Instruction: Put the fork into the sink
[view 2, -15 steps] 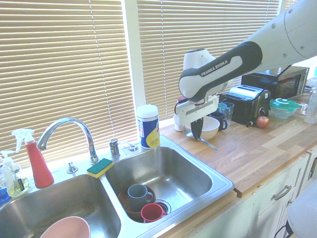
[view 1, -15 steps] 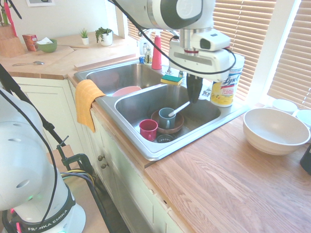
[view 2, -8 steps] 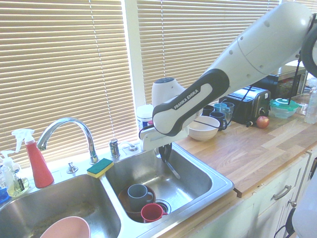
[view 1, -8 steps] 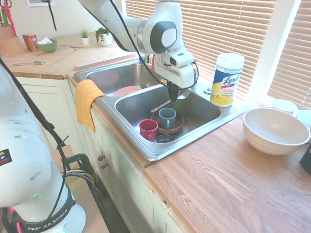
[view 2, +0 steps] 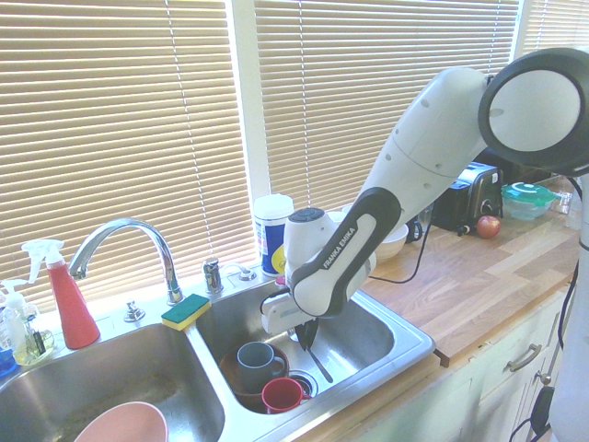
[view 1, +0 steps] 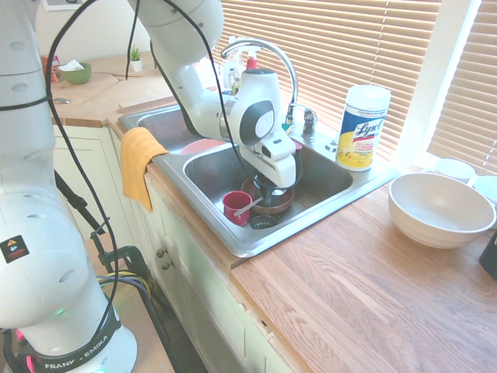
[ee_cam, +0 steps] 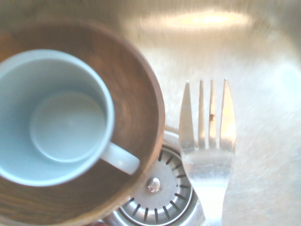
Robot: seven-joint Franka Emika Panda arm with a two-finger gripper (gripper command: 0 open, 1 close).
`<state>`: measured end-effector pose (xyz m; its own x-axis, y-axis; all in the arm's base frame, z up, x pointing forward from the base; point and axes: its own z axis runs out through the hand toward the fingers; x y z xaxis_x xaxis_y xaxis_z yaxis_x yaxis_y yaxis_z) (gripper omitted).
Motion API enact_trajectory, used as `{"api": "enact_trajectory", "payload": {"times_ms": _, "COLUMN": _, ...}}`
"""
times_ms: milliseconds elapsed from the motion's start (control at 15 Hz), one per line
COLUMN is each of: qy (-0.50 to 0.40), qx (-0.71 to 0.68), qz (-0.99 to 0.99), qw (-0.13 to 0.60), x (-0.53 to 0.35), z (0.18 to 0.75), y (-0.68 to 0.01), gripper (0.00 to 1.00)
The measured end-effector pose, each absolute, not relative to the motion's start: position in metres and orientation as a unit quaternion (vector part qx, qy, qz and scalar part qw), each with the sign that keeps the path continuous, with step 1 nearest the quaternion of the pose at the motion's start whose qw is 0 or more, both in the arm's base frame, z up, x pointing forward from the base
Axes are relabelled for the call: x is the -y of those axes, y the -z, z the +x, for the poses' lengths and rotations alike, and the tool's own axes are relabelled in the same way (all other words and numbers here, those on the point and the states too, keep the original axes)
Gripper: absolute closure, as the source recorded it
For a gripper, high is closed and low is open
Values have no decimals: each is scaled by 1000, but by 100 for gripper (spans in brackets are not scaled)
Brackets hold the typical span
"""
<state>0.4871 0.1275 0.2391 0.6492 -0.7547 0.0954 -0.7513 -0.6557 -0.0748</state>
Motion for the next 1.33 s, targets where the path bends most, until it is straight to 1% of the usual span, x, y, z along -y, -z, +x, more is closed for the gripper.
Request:
{"api": "enact_trajectory", "payload": {"times_ms": 200, "qy": 52, "qx": -417, "qz": -907, "qw": 9, "x": -122, "z": 488, "y": -210, "gripper": 100}}
{"api": "enact_trajectory", "payload": {"times_ms": 267, "qy": 49, "qx": -417, "qz": -908, "qw": 7, "x": -123, "z": 488, "y": -202, "gripper": 0}}
{"api": "enact_trajectory", "payload": {"times_ms": 533, "qy": 40, "qx": -418, "qz": -908, "qw": -1, "x": -122, "z": 488, "y": -177, "gripper": 0}}
{"api": "enact_trajectory", "payload": {"times_ms": 933, "qy": 36, "qx": -419, "qz": -907, "qw": 2, "x": -115, "z": 490, "y": -164, "gripper": 0}}
{"api": "enact_trajectory", "payload": {"times_ms": 1200, "qy": 44, "qx": -421, "qz": -906, "qw": 7, "x": -112, "z": 502, "y": -175, "gripper": 0}}
{"api": "enact_trajectory", "payload": {"times_ms": 1333, "qy": 42, "qx": -417, "qz": -908, "qw": 1, "x": -115, "z": 507, "y": -210, "gripper": 0}}
